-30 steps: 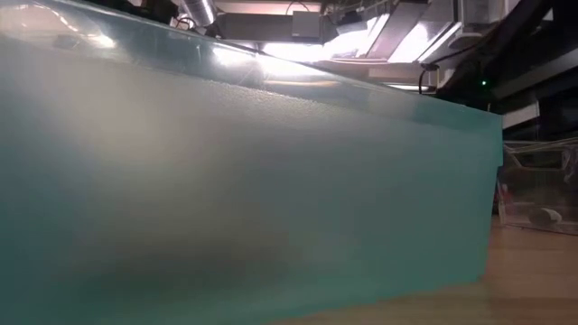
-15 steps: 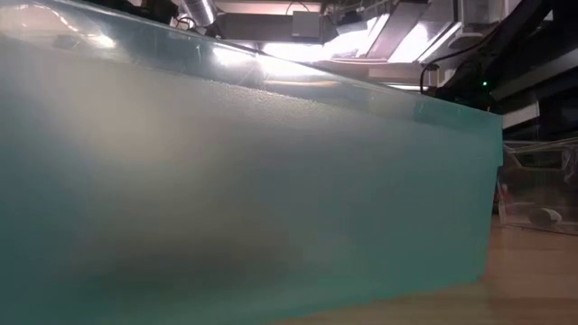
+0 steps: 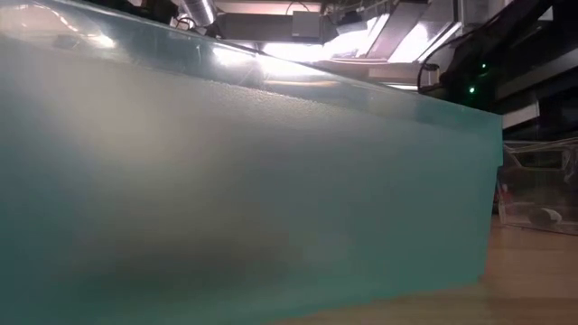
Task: Pick & Place Food Item
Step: Put the dark red food coloring bottle into the transparent bin
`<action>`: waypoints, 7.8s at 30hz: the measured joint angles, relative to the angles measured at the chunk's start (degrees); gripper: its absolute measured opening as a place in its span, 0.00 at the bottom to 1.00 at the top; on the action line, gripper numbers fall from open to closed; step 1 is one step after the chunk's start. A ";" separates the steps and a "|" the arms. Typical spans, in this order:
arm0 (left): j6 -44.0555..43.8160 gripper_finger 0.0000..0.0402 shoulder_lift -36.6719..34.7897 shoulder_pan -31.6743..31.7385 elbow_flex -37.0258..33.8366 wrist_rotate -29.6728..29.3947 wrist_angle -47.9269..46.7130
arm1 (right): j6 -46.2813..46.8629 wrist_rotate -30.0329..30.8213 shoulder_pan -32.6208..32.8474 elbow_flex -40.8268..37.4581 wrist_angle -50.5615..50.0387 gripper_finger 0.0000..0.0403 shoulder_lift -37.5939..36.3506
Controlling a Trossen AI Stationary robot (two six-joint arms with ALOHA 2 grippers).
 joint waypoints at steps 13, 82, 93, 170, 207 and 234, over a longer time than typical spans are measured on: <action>0.82 0.35 0.00 0.00 0.00 0.00 0.00 | -1.75 -1.22 -1.49 -2.38 -5.44 0.00 3.03; 0.85 0.35 0.00 2.95 0.00 0.26 0.46 | -31.51 4.95 -9.85 31.73 -2.53 0.00 22.40; 0.85 0.35 0.00 2.94 0.00 2.40 0.46 | -37.86 4.51 -13.66 40.82 -12.13 0.00 28.20; 2.19 0.35 0.00 2.95 0.00 3.02 -2.89 | -31.60 -9.51 -11.85 24.80 -0.85 0.32 26.97; 4.88 0.35 0.00 2.97 -0.01 3.03 -3.02 | -28.95 -16.76 -7.90 22.64 -10.78 0.44 27.04; 5.38 0.35 -0.02 5.20 0.00 3.04 -3.02 | -34.01 -2.91 -10.38 26.01 3.75 0.44 26.21</action>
